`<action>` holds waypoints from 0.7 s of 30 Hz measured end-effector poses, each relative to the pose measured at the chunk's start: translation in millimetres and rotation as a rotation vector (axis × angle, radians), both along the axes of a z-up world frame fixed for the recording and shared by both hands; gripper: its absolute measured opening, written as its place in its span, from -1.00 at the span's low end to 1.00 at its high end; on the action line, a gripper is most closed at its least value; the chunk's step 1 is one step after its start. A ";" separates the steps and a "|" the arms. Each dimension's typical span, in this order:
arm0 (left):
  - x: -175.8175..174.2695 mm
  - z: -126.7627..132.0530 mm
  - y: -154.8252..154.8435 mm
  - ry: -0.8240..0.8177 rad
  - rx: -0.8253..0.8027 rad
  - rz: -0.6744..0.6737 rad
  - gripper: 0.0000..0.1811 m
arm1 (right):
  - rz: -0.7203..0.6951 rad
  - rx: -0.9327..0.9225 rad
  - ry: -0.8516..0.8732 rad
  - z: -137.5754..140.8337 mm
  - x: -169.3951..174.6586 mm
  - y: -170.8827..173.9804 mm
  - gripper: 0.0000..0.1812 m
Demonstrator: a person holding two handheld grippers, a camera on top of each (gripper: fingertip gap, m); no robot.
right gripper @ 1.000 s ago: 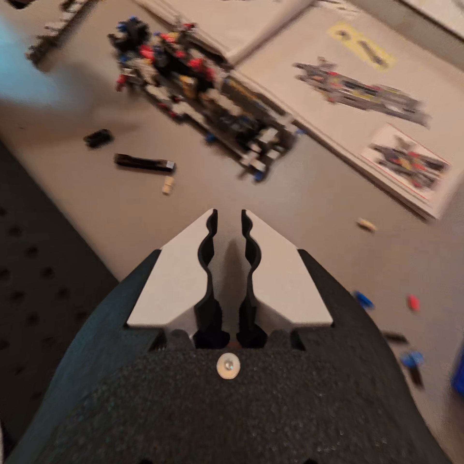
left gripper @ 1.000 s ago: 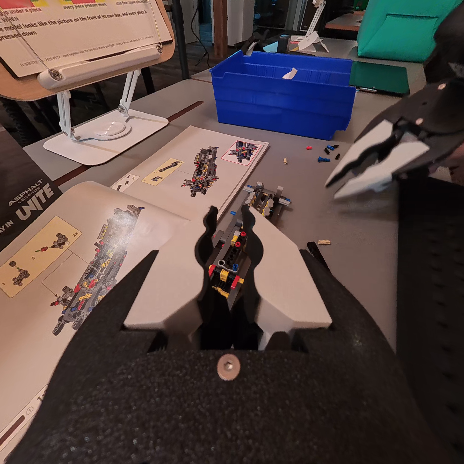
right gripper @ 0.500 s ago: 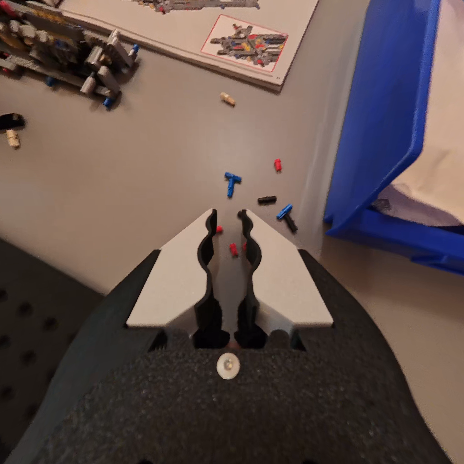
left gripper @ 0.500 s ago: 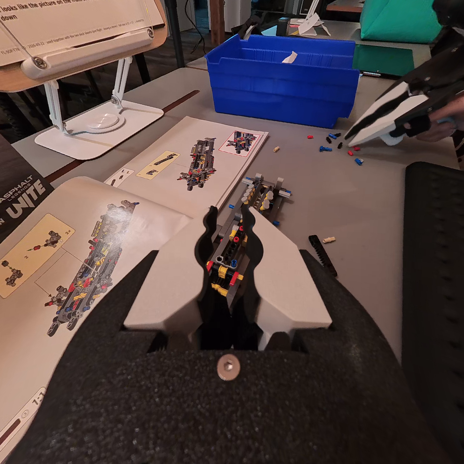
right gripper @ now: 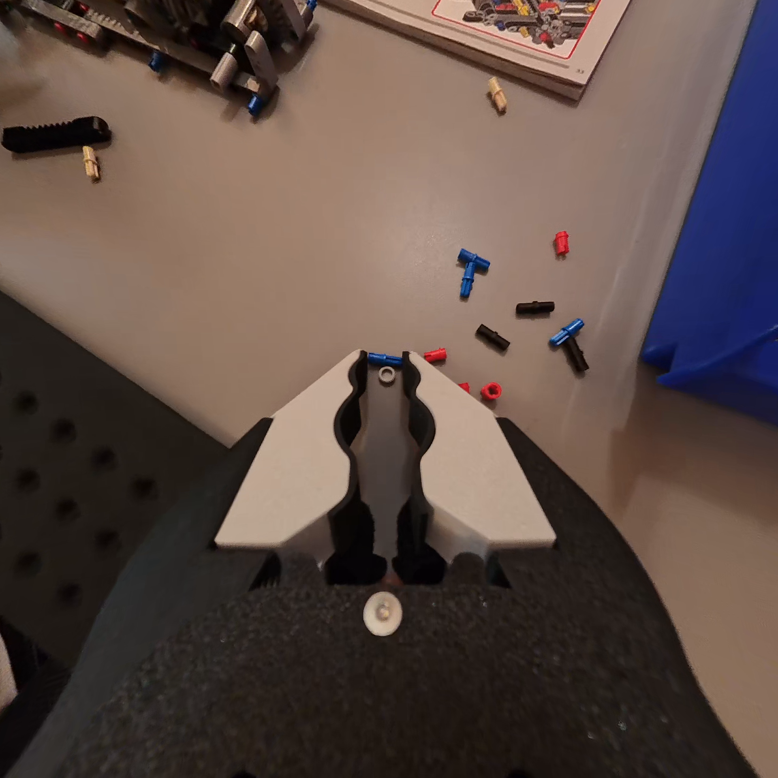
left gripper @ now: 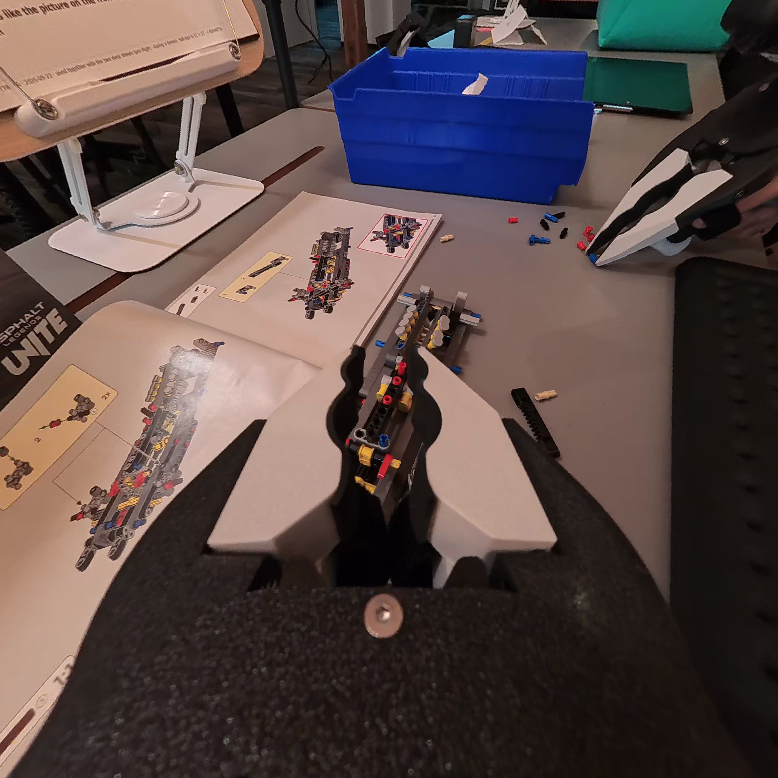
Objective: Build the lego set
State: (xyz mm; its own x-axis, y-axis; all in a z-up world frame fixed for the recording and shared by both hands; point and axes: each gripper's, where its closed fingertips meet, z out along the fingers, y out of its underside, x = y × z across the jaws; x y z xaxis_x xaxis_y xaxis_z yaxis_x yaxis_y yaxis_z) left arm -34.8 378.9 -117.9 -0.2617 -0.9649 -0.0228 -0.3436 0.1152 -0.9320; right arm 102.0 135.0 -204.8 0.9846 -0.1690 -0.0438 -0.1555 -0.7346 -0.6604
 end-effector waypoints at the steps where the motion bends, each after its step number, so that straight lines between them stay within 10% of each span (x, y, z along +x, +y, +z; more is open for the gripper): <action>1: -0.3 1.0 0.5 -0.003 -0.001 0.002 -0.80 | 0.001 -0.004 -0.002 0.0 0.0 0.0 -0.83; 21: -1.1 0.7 20.2 0.017 -0.007 0.084 -0.80 | 0.467 0.022 -0.049 -1.3 -110.5 128.5 -0.83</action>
State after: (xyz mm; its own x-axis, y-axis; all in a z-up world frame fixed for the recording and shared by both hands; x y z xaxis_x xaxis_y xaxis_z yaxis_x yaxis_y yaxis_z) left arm -35.9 399.0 -117.2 -0.1803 -0.9835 -0.0124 -0.3678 0.0791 -0.9265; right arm -8.5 263.5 -206.1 0.9561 0.2929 0.0064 0.2203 -0.7046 -0.6745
